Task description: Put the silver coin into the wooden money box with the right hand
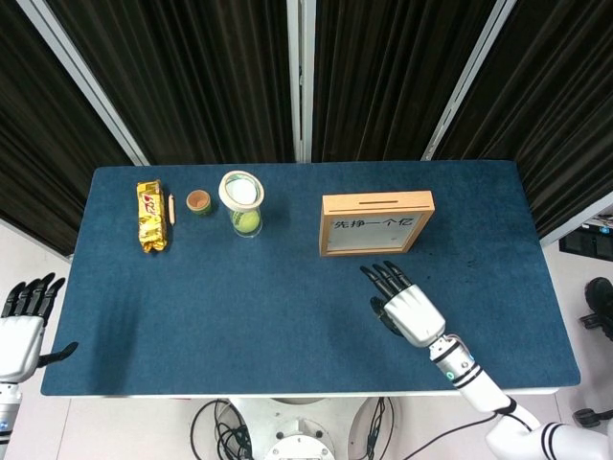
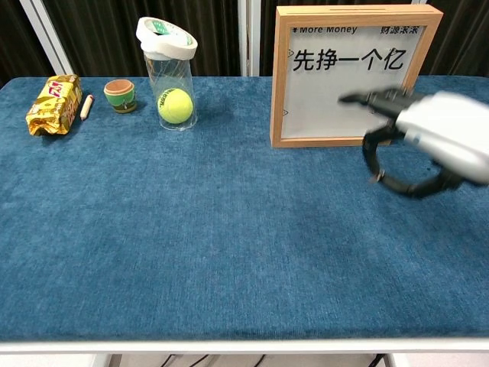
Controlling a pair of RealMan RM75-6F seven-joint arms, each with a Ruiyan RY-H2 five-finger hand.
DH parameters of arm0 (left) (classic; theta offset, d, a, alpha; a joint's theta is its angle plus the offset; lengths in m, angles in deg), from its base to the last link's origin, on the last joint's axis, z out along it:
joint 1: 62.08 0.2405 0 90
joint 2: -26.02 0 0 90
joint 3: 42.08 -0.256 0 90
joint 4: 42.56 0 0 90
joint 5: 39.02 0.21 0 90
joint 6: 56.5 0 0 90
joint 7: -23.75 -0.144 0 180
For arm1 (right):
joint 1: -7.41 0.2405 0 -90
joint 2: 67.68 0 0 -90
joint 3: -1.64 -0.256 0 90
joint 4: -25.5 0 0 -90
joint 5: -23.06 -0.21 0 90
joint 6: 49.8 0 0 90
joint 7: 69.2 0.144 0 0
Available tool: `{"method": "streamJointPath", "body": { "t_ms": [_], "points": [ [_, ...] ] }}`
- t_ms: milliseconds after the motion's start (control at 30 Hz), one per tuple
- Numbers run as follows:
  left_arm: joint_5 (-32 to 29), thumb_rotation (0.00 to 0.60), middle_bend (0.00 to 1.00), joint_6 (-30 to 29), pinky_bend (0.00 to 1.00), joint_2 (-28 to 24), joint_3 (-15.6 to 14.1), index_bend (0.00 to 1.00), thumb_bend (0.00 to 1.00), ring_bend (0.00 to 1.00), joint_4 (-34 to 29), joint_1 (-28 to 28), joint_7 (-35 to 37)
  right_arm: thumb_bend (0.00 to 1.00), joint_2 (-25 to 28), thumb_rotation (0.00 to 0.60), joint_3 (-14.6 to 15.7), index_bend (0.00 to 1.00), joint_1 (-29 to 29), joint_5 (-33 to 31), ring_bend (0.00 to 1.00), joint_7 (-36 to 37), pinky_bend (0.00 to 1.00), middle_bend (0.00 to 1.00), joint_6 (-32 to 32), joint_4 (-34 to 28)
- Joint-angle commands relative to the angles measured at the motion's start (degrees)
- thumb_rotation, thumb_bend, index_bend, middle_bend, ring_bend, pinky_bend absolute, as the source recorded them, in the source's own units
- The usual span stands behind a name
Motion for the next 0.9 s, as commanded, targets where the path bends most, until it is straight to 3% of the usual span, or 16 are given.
{"method": "streamJointPath", "body": {
  "t_ms": [33, 300, 500, 633, 900],
  "points": [
    [0.2, 0.6, 0.0, 0.0, 0.0, 0.0, 0.0, 0.05, 0.12, 0.0, 0.0, -0.1, 0.0, 0.36, 9.1, 0.6, -5.2, 0.72, 0.3, 1.0, 0.0, -1.3, 0.0, 0.0, 5.8, -11.1],
    [0.5, 0.6, 0.0, 0.3, 0.0, -0.2, 0.0, 0.05, 0.12, 0.0, -0.4, -0.4, 0.0, 0.36, 18.1, 0.6, -14.7, 0.74, 2.7, -5.5, 0.0, -11.3, 0.0, 0.0, 4.8, -23.7],
    [0.8, 0.6, 0.0, 0.3, 0.0, -0.4, -0.1, 0.05, 0.12, 0.0, -0.6, -0.6, 0.6, 0.38, 17.9, 0.6, -23.7, 0.74, 8.2, -30.4, 0.0, -33.4, 0.0, 0.0, -1.6, -30.7],
    [0.7, 0.6, 0.0, 0.8, 0.0, -0.7, -0.3, 0.05, 0.12, 0.0, -0.8, -0.6, 0.9, 0.38, 16.8, 0.6, -27.1, 0.74, 13.9, -46.6, 0.0, -40.6, 0.0, 0.0, -5.3, -31.9],
    [0.6, 0.6, 0.0, 0.9, 0.0, -0.9, -0.3, 0.05, 0.12, 0.0, -0.5, -0.6, 1.7, 0.38, 13.0, 0.6, -28.9, 0.74, 24.4, -63.7, 0.0, -49.9, 0.0, 0.0, -4.6, -27.2]
  ]
}}
